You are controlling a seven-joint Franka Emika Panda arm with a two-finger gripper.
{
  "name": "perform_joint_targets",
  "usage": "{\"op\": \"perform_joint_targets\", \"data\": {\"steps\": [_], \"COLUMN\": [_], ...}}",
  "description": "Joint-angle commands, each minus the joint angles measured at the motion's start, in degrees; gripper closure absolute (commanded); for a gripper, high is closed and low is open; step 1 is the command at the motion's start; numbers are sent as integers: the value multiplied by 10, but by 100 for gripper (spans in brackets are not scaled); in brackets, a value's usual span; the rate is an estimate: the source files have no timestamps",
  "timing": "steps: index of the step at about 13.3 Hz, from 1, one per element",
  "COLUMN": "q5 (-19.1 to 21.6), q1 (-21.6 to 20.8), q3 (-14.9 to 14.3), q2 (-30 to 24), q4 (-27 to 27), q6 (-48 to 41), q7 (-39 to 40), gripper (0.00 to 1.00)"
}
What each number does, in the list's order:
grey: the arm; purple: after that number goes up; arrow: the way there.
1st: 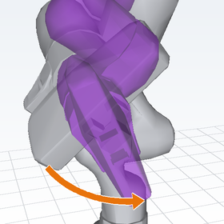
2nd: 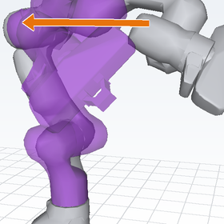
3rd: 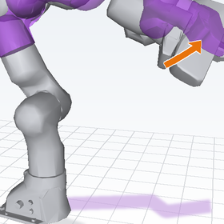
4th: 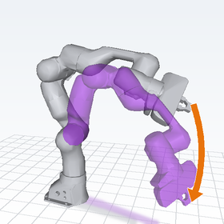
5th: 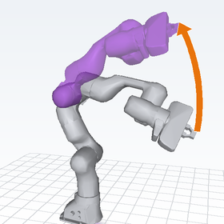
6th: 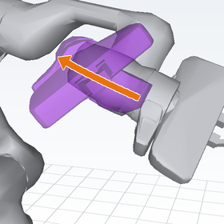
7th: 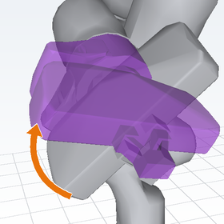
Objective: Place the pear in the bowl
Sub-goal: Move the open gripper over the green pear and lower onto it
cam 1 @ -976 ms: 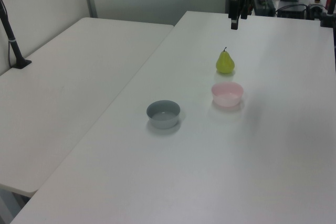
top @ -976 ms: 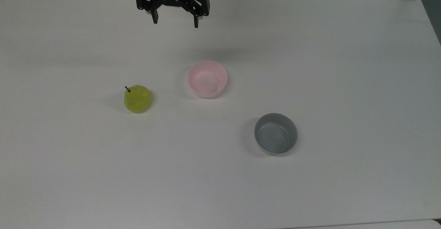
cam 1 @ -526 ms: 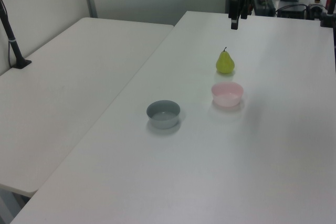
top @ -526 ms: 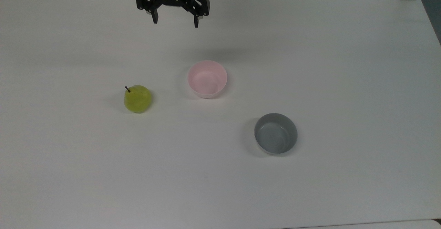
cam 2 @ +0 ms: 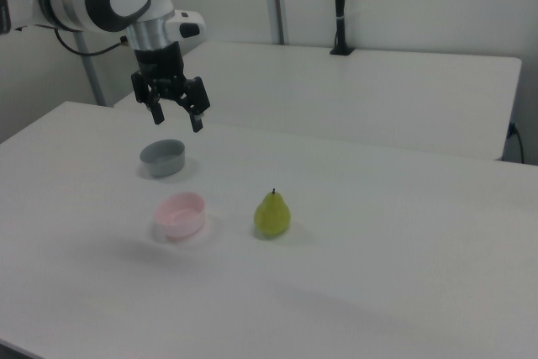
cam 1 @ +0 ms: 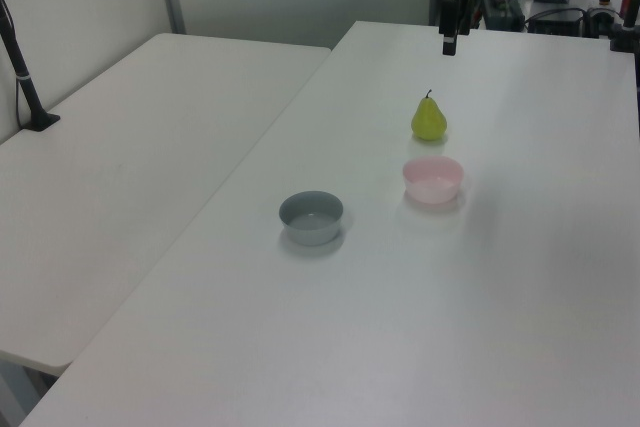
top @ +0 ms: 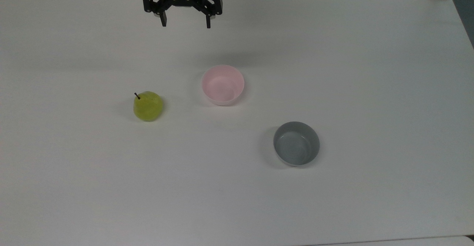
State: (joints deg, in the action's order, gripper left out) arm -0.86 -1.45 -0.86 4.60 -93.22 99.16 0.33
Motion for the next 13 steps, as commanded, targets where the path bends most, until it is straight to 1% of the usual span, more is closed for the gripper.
{"op": "perform_joint_targets", "data": {"steps": [1,2,4,9,10,12,13], "q5": [3,3,5,2,-2,-28,-29], "q1": [25,42,68,96,97,99,99], "q3": [-4,-5,-5,-8,-8,-8,-8], "q2": [-8,-4,7,74,93,137,156], "q4": [-5,-4,1,-4,-7,-16,-16], "q6": [-9,-5,18,97,112,157,171], "q7": [100,144,183,230,236,236,236], "gripper": [0,0,0,0,0,0,0]}}
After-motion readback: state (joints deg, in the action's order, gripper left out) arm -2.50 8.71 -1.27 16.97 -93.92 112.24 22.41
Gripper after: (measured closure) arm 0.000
